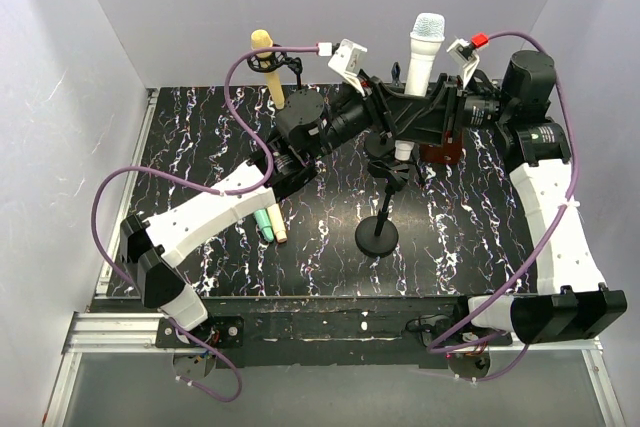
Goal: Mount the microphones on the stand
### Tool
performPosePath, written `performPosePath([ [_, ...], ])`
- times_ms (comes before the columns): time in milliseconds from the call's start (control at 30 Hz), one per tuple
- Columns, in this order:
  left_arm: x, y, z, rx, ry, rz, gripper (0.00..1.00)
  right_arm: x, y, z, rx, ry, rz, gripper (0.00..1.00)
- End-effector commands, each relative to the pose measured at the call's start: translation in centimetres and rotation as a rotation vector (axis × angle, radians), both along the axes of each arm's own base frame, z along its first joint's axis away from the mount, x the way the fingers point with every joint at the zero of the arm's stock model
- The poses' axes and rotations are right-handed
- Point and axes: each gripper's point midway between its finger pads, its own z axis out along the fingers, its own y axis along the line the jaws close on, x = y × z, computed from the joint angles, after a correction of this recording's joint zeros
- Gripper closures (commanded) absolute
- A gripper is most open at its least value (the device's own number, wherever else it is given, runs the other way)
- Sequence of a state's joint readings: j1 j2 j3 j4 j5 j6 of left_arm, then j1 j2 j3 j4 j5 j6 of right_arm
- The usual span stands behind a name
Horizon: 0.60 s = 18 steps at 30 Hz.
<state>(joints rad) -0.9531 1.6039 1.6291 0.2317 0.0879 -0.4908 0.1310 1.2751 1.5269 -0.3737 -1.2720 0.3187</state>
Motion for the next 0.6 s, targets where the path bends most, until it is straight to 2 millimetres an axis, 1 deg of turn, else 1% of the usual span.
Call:
performPosePath([
  [0, -1.7, 2.3, 5.1, -0.126, -0.066, 0.007, 1.0, -1.9, 0.1, 0.9, 0.021, -0.039, 0.043, 0.95],
  [33, -1.8, 2.5, 5.1, -0.13, -0.056, 0.007, 0.95, -2.1, 0.0, 0.8, 0.021, -0.042, 0.045, 0.98],
  [100, -2.0, 2.8, 5.1, -0.14, -0.034, 0.006, 0.75, -2.5, 0.0, 0.8, 0.022, -0.054, 0.057, 0.99],
  [167, -2.2, 3.0, 5.3, -0.146, -0.018, -0.001, 0.53, -2.8, -0.1, 0.7, 0.021, -0.064, 0.068, 0.99],
  [233, -2.1, 3.2, 5.3, -0.139, -0.008, -0.006, 0.36, -3.2, -0.1, 0.6, 0.019, -0.072, 0.081, 0.99],
  [267, -2.0, 3.3, 5.3, -0.131, -0.002, -0.011, 0.29, -3.3, -0.1, 0.6, 0.018, -0.076, 0.083, 0.99],
  [300, -1.9, 3.5, 5.7, -0.133, -0.002, -0.023, 0.23, -3.5, -0.1, 0.5, 0.017, -0.081, 0.09, 0.99],
  [367, -1.4, 3.8, 6.0, -0.135, 0.02, -0.047, 0.16, -3.8, -0.2, 0.5, 0.017, -0.091, 0.101, 0.99],
  [400, -1.2, 3.7, 6.0, -0.129, 0.033, -0.073, 0.15, -3.8, -0.2, 0.4, 0.015, -0.093, 0.098, 0.99],
  [500, -0.9, 3.3, 5.7, -0.109, 0.062, -0.143, 0.14, -3.9, -0.2, 0.3, 0.009, -0.104, 0.095, 0.99],
  [567, -0.7, 2.9, 5.3, -0.086, 0.072, -0.183, 0.16, -3.9, -0.2, 0.2, 0.007, -0.109, 0.099, 0.99],
])
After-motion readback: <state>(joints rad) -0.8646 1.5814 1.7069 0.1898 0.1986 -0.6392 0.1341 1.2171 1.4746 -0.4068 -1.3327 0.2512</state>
